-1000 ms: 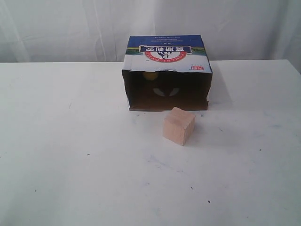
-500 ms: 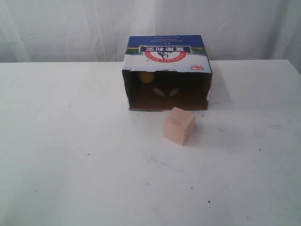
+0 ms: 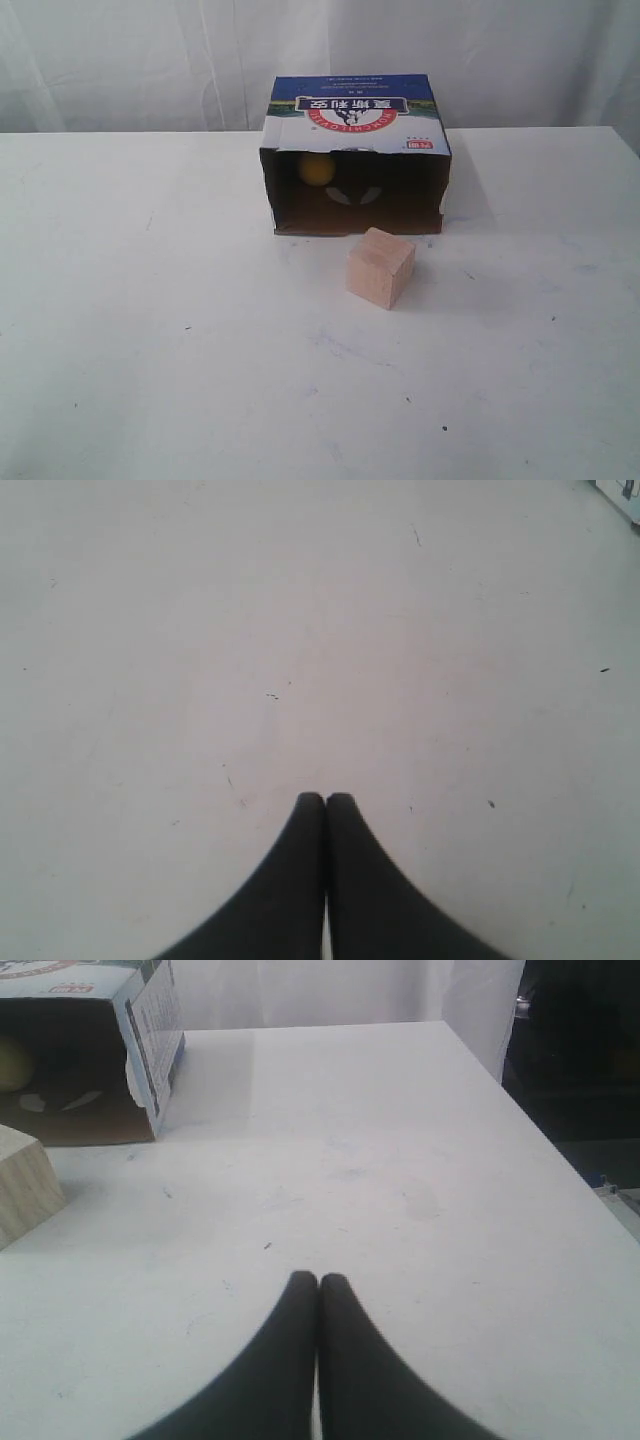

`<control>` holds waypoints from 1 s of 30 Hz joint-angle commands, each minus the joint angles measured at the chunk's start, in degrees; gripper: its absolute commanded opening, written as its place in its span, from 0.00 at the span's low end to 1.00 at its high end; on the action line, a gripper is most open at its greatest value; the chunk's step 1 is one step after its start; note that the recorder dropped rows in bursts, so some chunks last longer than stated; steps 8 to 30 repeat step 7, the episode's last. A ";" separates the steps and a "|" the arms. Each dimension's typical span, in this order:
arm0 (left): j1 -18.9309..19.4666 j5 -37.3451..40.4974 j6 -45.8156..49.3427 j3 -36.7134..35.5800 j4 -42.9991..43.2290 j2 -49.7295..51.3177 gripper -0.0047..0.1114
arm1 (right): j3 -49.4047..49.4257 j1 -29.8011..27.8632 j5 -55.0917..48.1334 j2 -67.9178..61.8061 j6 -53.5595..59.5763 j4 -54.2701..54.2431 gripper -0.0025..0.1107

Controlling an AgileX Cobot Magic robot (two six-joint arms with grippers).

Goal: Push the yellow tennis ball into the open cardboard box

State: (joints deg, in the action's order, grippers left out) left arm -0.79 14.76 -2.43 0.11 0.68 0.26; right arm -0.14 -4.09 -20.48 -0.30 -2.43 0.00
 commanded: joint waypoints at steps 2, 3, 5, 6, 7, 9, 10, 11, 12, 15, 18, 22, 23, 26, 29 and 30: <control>-1.15 -0.18 -0.24 -0.11 -0.30 -0.26 0.04 | 0.14 -0.42 0.41 0.30 0.30 0.00 0.02; -1.15 -0.18 -0.24 -0.11 -0.30 -0.26 0.04 | 0.14 -0.42 0.41 0.30 0.30 0.00 0.02; -1.30 -0.18 -0.24 -0.11 -0.68 -0.26 0.04 | 0.14 -0.42 0.41 0.30 0.30 0.00 0.02; -1.30 -0.18 -0.24 -0.11 -0.68 -0.26 0.04 | 0.14 -0.42 0.41 0.30 0.30 0.00 0.02; -1.30 -0.18 -0.24 -0.11 -0.68 -0.26 0.04 | 0.14 -0.42 0.41 0.30 0.30 0.00 0.02; -1.30 -0.18 -0.24 -0.11 -0.68 -0.26 0.04 | 0.14 -0.42 0.41 0.30 0.30 0.00 0.02; -1.30 -0.18 -0.24 -0.11 -0.68 -0.26 0.04 | 0.14 -0.42 0.41 0.30 0.30 0.00 0.02; -1.30 -0.18 -0.24 -0.11 -0.68 -0.26 0.04 | 0.14 -0.42 0.41 0.30 0.30 0.00 0.02; -1.30 -0.18 -0.24 -0.11 -0.68 -0.26 0.04 | 0.14 -0.42 0.41 0.30 0.30 0.00 0.02; -1.30 -0.18 -0.24 -0.11 -0.68 -0.26 0.04 | 0.14 -0.42 0.41 0.30 0.30 0.00 0.02; -1.30 -0.18 -0.24 -0.11 -0.68 -0.26 0.04 | 0.14 -0.42 0.41 0.30 0.30 0.00 0.02; -1.30 -0.18 -0.24 -0.11 -0.68 -0.26 0.04 | 0.14 -0.42 0.41 0.30 0.30 0.00 0.02; -1.30 -0.18 -0.24 -0.11 -0.68 -0.26 0.04 | 0.14 -0.42 0.41 0.30 0.30 0.00 0.02; -1.30 -0.18 -0.24 -0.11 -0.68 -0.26 0.04 | 0.14 -0.42 0.41 0.30 0.30 0.00 0.02; -1.30 -0.18 -0.24 -0.11 -0.68 -0.26 0.04 | 0.14 -0.42 0.41 0.30 0.30 0.00 0.02; -1.30 -0.18 -0.24 -0.11 -0.68 -0.26 0.04 | 0.14 -0.42 0.41 0.30 0.30 0.00 0.02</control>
